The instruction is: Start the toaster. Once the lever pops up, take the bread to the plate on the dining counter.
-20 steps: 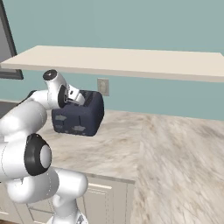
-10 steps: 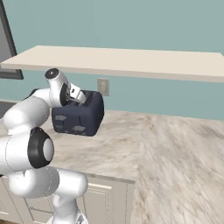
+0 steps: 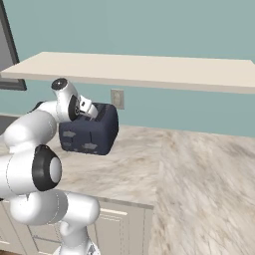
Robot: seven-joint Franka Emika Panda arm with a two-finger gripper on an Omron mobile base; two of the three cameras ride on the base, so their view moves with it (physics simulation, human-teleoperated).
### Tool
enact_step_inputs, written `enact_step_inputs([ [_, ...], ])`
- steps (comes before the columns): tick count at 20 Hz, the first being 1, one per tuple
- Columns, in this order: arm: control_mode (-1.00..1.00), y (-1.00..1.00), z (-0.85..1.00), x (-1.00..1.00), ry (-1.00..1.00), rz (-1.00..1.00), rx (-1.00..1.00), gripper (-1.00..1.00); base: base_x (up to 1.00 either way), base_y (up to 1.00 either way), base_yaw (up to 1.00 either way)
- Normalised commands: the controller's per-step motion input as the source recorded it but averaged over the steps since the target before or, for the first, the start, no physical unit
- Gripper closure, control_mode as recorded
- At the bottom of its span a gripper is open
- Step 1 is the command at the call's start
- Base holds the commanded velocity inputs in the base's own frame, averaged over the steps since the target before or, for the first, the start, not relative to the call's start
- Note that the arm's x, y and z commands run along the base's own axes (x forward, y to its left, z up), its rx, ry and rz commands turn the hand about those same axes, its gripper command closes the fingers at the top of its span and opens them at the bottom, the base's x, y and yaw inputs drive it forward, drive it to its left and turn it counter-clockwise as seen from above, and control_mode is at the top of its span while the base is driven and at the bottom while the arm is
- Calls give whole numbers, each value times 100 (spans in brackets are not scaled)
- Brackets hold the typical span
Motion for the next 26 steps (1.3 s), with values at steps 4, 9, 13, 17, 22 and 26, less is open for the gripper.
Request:
enact_step_inputs([
  [4, -100, 0, 0, 0, -1, 0, 0, -100, 0, 0, 0],
  [9, -100, 0, 0, 0, -4, 0, 0, -100, 0, 0, 0],
  [13, -100, 0, 0, -3, -2, 0, 0, -100, 0, 0, 0],
  [17, -100, 0, 0, 0, 0, 0, 0, -100, 0, 0, 0],
  [22, -100, 0, 0, 0, 0, 0, 0, -100, 0, 0, 0],
  [26, -100, 0, 0, 0, 0, 0, 0, -100, 0, 0, 0],
])
